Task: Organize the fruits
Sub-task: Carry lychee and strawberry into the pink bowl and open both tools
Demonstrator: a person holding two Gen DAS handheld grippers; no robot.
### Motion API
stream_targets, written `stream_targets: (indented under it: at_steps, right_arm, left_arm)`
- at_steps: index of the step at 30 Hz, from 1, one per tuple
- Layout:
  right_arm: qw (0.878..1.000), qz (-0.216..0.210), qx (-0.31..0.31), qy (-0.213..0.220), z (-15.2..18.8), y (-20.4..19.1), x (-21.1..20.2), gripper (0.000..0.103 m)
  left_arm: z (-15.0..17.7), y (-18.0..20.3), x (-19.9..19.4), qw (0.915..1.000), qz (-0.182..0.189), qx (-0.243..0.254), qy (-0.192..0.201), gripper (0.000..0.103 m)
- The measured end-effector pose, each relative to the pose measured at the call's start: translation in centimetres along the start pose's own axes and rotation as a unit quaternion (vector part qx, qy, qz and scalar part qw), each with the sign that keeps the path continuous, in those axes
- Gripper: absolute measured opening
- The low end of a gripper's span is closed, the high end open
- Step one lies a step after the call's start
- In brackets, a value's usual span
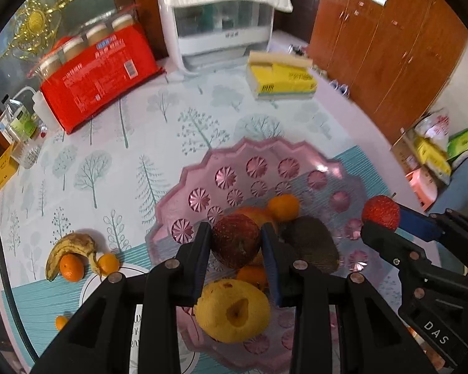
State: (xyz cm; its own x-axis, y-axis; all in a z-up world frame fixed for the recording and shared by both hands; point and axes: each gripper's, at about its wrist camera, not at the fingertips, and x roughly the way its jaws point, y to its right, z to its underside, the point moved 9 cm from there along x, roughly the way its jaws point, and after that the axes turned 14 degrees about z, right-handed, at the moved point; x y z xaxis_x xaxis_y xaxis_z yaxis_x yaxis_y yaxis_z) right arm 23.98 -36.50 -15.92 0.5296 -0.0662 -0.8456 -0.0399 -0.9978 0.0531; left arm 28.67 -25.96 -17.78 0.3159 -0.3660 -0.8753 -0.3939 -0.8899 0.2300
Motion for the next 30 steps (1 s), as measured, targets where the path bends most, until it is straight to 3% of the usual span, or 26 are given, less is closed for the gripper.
stream_targets:
  at_steps: [9,13,15,17,18,23,30]
  right_arm:
    - [0.999,0.000,-0.014,-0.035,0.6,-0.4,4.3,0.033]
    - [0.999,0.005,-0.021,-0.041,0.5,-0.5,5.6,0.033]
    - [0.999,0.011,-0.025,-0.043,0.6,-0.6,5.9,0.033]
    - [0.998,0.019,-0.032,-0.042,0.7,-0.7,6.2,0.033]
    - [0.998,0.018,-0.033,-0.042,0.7,-0.7,6.3,0.033]
    - [0.998,0.014,-0.034,-0.041,0.8,-0.9,6.2,0.035]
    - [0.999,0.017,-0.017,-0.029,0.3,-0.3,5.3,0.050]
  left_arm:
    - [1.4,-1.9,5.0,0.9980,-0.029,-0.006,-0.057,0.031]
    - [1.0,-1.9,5.4,0.9979,-0.039,0.011,-0.051,0.033]
    - [0.9,-1.8,5.6,0.9977,-0.043,0.017,-0.050,0.037]
    - [0.9,-1.7,5.7,0.9971,-0.049,0.026,-0.053,0.060]
    - [0.9,-1.7,5.7,0.9970,-0.050,0.028,-0.052,0.065]
    - [1.0,-1.5,5.1,0.9961,-0.064,0.044,-0.042,0.072]
    - [1.1,-2.2,3.3,0.9964,-0.076,0.028,-0.027,0.085]
